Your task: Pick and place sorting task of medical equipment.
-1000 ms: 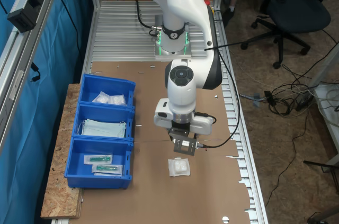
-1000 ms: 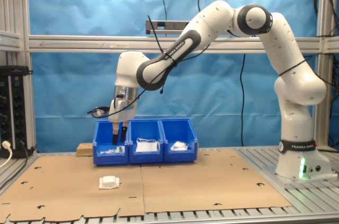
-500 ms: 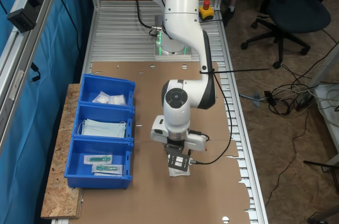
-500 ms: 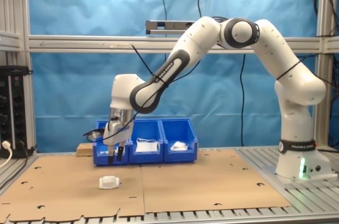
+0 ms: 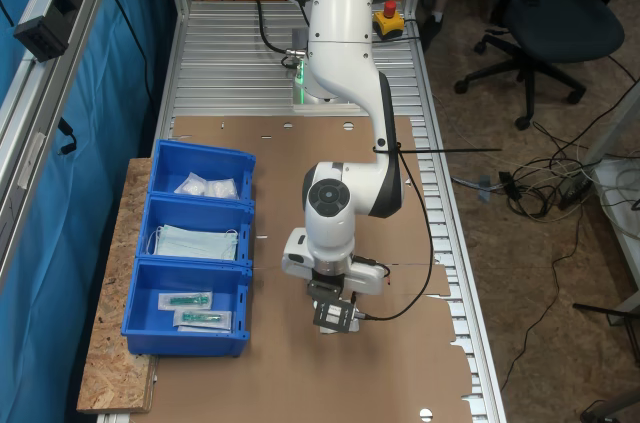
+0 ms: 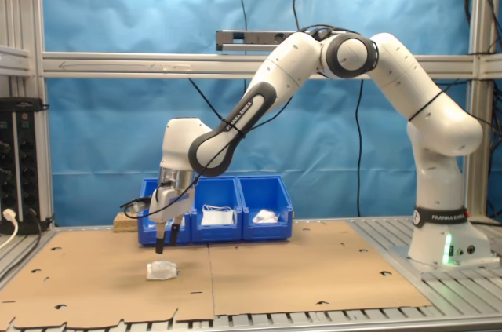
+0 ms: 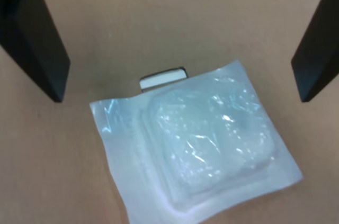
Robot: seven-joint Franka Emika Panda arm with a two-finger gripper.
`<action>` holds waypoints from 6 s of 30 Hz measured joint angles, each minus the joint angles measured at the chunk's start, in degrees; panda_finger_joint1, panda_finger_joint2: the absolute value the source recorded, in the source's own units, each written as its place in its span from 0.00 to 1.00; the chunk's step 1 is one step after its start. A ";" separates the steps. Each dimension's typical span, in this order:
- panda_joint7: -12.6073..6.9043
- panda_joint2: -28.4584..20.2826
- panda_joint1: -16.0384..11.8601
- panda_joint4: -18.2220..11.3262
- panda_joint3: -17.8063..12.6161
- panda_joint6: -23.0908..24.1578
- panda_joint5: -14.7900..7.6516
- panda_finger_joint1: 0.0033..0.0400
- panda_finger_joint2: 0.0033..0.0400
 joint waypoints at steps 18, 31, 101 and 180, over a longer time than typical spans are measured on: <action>0.00 0.01 -0.08 1.78 1.94 1.06 0.01 1.00 1.00; 0.00 0.97 -0.08 1.78 2.15 1.15 0.01 1.00 1.00; 0.00 7.43 -0.72 5.13 2.15 1.16 0.01 1.00 1.00; 0.00 -7.26 -0.70 -1.28 0.24 -11.33 0.00 0.08 0.08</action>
